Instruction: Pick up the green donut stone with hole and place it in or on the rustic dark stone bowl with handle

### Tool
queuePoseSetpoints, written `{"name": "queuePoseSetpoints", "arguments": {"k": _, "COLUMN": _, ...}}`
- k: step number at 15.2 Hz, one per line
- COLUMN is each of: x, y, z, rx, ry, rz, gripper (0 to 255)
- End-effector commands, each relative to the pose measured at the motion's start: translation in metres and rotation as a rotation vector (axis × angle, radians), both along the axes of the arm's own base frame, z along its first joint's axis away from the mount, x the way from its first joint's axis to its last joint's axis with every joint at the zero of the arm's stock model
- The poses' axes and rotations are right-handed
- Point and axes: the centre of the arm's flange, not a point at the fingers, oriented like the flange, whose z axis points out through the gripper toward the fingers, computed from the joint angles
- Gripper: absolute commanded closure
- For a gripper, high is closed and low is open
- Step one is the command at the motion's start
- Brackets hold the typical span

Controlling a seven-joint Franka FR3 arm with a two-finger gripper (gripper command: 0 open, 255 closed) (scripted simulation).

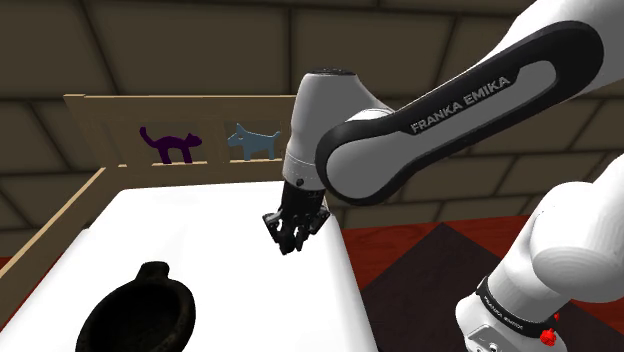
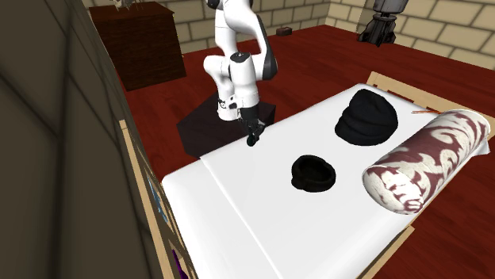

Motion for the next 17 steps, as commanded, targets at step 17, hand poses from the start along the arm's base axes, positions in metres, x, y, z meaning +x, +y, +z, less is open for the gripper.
{"name": "queuePoseSetpoints", "arguments": {"k": 17, "x": 0.0, "y": 0.0, "z": 0.09, "rx": 0.0, "ry": 0.001, "rz": 0.0, "gripper": 255}}
